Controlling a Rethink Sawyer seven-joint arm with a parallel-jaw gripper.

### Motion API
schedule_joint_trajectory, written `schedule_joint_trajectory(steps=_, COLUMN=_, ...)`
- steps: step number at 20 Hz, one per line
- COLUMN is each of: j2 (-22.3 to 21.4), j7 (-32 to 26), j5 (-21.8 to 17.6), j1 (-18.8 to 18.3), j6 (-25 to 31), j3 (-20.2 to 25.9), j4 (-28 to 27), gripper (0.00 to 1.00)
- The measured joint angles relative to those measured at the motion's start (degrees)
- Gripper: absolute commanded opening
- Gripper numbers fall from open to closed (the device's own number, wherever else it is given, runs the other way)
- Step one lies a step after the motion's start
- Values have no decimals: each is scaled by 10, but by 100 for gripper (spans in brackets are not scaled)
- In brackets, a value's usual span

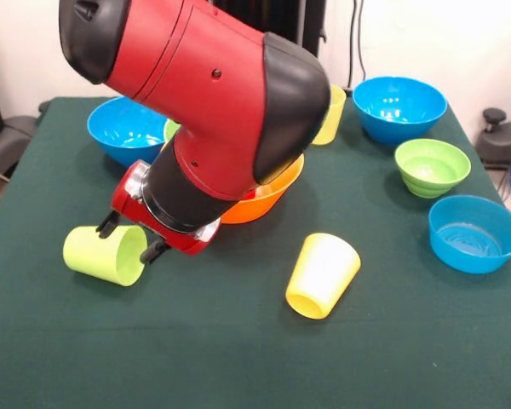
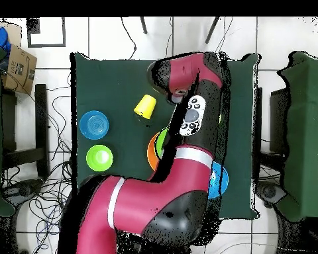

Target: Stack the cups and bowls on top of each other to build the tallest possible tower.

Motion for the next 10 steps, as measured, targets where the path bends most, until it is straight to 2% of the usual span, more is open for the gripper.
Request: schedule_joint_trajectory(steps=10, j2=42, j7=0, j5=0, j1=2, j6=3, j3=-19, j4=-53, gripper=100)
